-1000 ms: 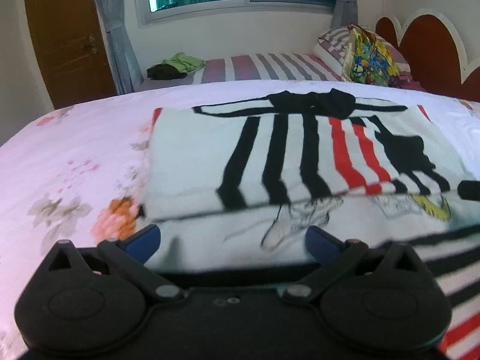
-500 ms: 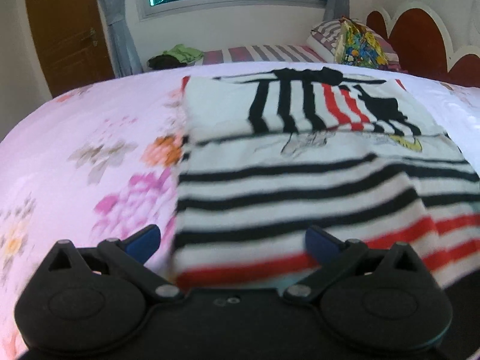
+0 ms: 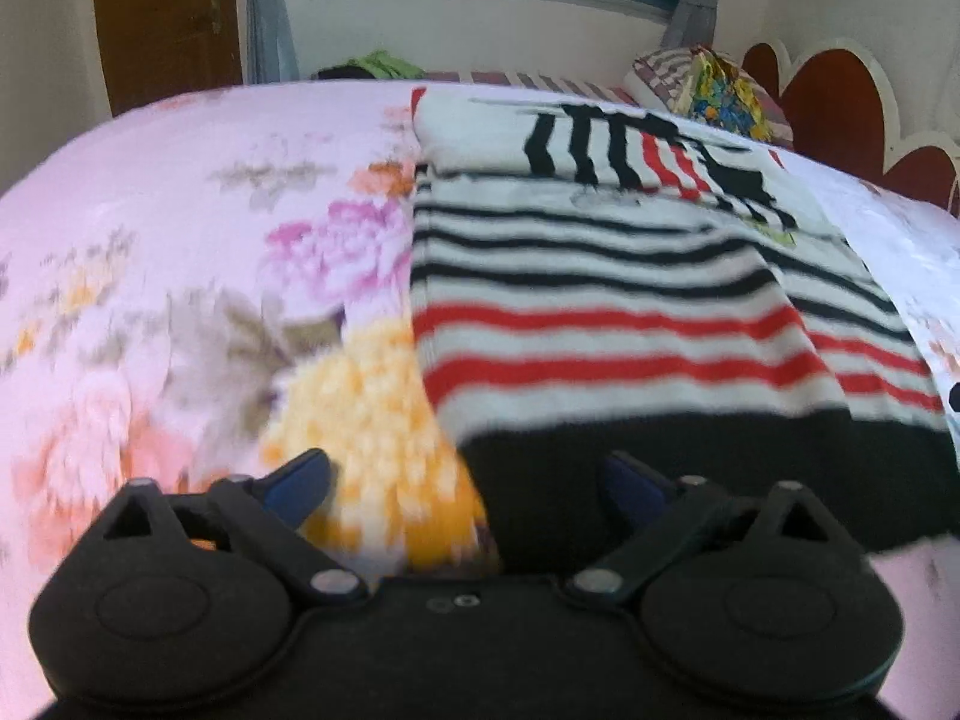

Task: Fold small clothes
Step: 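Grasp the black hem with both grippers and lift it toward the folded shoulders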

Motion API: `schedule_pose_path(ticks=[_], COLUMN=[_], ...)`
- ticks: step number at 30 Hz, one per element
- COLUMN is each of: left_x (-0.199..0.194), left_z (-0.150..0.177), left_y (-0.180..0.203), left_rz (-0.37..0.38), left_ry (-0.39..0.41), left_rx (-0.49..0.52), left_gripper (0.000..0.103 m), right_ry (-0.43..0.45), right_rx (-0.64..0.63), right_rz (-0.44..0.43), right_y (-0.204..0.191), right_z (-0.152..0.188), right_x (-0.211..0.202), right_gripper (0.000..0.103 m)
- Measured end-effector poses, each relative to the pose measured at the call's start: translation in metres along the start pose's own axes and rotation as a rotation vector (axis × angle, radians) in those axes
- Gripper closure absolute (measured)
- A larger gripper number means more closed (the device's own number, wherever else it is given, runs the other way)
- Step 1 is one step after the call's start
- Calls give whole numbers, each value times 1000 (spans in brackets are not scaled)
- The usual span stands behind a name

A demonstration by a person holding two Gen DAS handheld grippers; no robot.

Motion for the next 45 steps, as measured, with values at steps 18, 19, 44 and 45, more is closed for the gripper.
schedule_pose_path(ticks=[18,19,44,45], left_x=[-3,0,32,32], left_z=[24,23,13,12], left_y=[-37,-36,-37,-37], left_rz=[424,449,464,451], left_ry=[-55,-58,-76,-81], left_rx=[-438,-445,-548,-538], left_gripper=[45,45,73,82], right_ry=[-54,-63,-152,-146], right_rx=[405,426,524,500], right_rz=[-176,-201,-374,-360], right_y=[43,46,54,50], right_z=[30,30,24,23], right_x=[-6,-5,27,29], right_gripper=[59,59,94,94])
Point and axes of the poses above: each gripper's, at about its wrist camera, not at the fingertips, and x roughly the way its jaws point, y to its right, z to its underside, the point moved 1 cm from there along x, roughly the way its jaws point, and after that the axes turned 9 degrees about y, right-handed, at the moved point
